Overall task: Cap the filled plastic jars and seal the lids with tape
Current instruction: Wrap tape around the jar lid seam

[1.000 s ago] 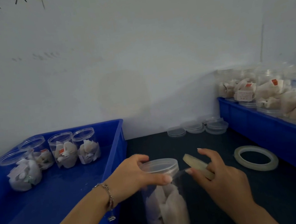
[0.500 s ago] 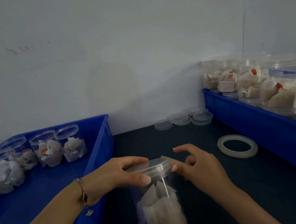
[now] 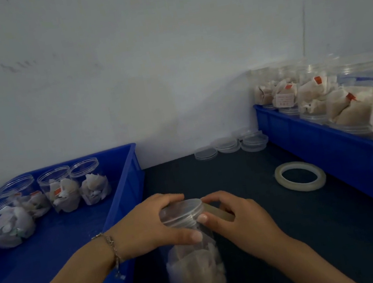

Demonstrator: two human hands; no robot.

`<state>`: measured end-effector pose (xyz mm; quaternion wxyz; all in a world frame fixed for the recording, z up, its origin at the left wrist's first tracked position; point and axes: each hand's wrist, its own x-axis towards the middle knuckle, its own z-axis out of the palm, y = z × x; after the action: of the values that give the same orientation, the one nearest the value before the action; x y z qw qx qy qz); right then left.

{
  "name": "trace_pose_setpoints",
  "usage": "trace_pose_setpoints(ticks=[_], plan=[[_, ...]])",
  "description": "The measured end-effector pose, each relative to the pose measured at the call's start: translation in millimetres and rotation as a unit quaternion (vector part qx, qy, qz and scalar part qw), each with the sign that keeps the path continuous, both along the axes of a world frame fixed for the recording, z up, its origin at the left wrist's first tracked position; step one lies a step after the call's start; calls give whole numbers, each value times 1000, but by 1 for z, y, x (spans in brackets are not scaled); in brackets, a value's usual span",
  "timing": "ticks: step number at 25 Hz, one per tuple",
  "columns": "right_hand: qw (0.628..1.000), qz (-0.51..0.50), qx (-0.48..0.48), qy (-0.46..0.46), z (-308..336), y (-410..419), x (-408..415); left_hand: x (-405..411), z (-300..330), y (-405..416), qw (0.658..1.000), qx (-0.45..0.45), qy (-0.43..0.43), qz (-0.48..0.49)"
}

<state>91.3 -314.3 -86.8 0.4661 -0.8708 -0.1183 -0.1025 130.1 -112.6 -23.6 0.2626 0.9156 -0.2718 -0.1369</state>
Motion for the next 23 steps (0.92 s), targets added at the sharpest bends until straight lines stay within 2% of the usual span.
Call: trace_pose_setpoints(ticks=[2, 6, 8, 11, 16, 20, 23], plan=[[996, 53, 50, 41, 1, -3, 2, 2, 3, 1, 1000, 3, 9, -11], [970, 184, 81, 137, 5, -14, 4, 5, 11, 10, 993, -31, 115, -3], [976, 162, 66, 131, 9, -19, 5, 5, 13, 10, 994, -15, 108, -16], [989, 101, 83, 67, 14, -29, 3, 2, 17, 6, 995, 15, 85, -40], [996, 49, 76, 15, 10, -23, 0, 2, 16, 8, 995, 43, 73, -60], [1000, -4, -4, 6, 1, -22, 6, 1, 18, 3, 993, 44, 71, -86], [999, -25, -17, 25, -1, -23, 10, 0, 21, 1, 991, 47, 65, -108]])
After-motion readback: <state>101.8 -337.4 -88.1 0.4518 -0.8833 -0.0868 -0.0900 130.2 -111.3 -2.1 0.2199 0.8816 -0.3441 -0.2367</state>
